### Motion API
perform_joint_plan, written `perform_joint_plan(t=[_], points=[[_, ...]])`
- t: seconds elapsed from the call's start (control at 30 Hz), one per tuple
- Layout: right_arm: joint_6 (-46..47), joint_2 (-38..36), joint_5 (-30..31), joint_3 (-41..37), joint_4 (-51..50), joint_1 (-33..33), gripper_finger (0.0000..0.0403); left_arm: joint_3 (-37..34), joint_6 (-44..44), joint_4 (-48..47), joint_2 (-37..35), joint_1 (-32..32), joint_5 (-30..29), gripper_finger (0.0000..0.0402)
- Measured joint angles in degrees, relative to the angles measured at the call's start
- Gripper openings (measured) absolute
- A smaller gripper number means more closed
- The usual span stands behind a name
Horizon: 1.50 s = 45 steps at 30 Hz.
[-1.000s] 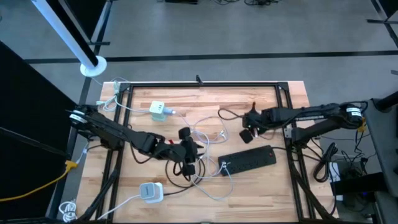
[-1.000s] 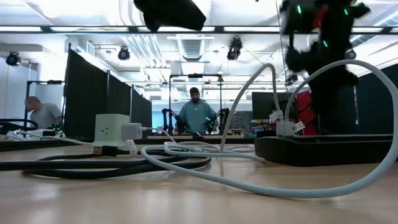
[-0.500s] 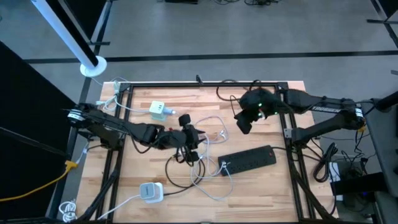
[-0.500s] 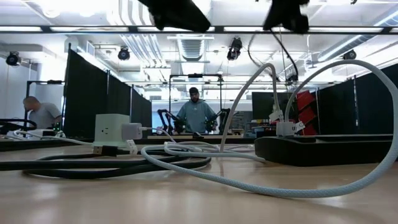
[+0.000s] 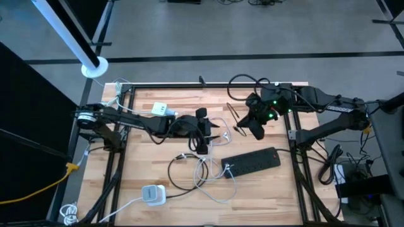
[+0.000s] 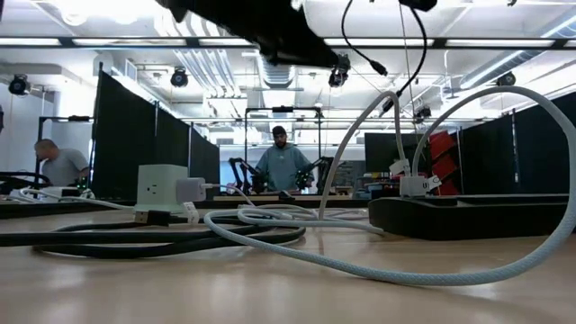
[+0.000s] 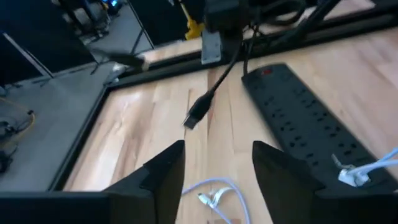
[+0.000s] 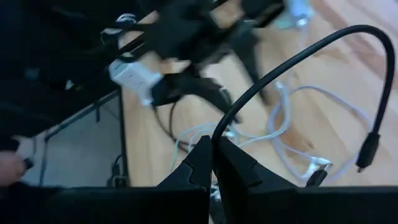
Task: Insert USB
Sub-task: Insert the black USB cable into the black outlet extension
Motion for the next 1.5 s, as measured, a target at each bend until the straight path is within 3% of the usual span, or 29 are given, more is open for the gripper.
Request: perform_joint_plan(t=[0.13, 0.3, 0.87, 1.5], points=[[-1.1, 1.7, -2.5, 0.0, 4.0, 2.4, 0.0000, 0.0, 0.0, 3.9, 3.1, 0.2, 4.9, 0.0206], [-0.7, 4.8, -6.4, 0.0, 8.9, 4.9, 0.0000, 0.0, -1.1, 6.8, 5.8, 0.2, 5.8, 0.0210], [0.7, 6.5, -8.2, 0.0, 18.4, 6.0, 0.0000, 0.0, -3.9, 7.4, 7.4, -0.4, 12.0, 0.0170], [1.4, 6.4, -8.1, 0.0, 15.1, 6.0, 0.0000, 0.0, -6.1, 7.1, 6.1, -1.1, 17.3, 0.0075]])
